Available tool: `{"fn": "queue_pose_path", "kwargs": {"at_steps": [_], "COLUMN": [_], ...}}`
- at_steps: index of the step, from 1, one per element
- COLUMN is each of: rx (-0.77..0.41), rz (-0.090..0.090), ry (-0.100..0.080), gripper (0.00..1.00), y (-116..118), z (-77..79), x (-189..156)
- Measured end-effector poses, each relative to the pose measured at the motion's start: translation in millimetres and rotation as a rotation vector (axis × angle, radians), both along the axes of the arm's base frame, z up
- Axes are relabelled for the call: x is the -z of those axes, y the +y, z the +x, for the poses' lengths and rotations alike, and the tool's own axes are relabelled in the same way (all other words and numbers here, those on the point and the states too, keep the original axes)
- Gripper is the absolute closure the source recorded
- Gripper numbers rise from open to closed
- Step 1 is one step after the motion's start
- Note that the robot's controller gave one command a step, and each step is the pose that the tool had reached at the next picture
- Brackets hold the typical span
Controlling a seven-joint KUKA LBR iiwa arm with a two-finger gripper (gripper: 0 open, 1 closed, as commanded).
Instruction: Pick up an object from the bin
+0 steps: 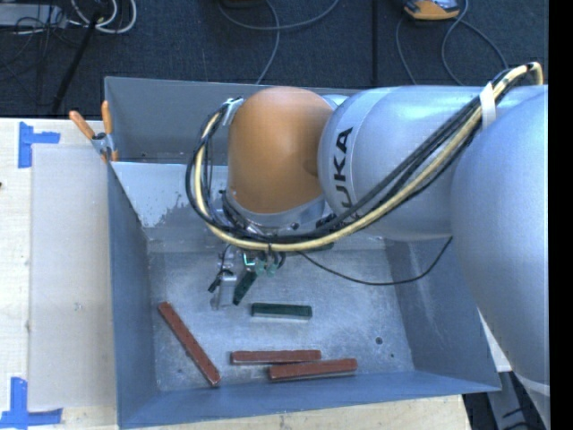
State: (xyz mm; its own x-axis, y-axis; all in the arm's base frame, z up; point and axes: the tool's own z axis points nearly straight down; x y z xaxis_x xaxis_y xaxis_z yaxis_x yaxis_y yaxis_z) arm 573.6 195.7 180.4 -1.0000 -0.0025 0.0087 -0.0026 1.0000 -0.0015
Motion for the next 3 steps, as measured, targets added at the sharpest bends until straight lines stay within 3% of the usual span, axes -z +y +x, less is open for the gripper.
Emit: {"fn": "queue_pose_path", "kwargs": {"at_steps": [1,2,3], "rx": [-0.341,-0.336,-0.335], "rz": [0.002,0.003,0.004], "ry": [0.0,-0.006,-0.006], "gripper": [0.0,1.0,0.0], "y": [-4.8,-5.0,-5.1], "z": [-33.1,-31.0,-31.0], "x": [109.7,106.9,107.0]}}
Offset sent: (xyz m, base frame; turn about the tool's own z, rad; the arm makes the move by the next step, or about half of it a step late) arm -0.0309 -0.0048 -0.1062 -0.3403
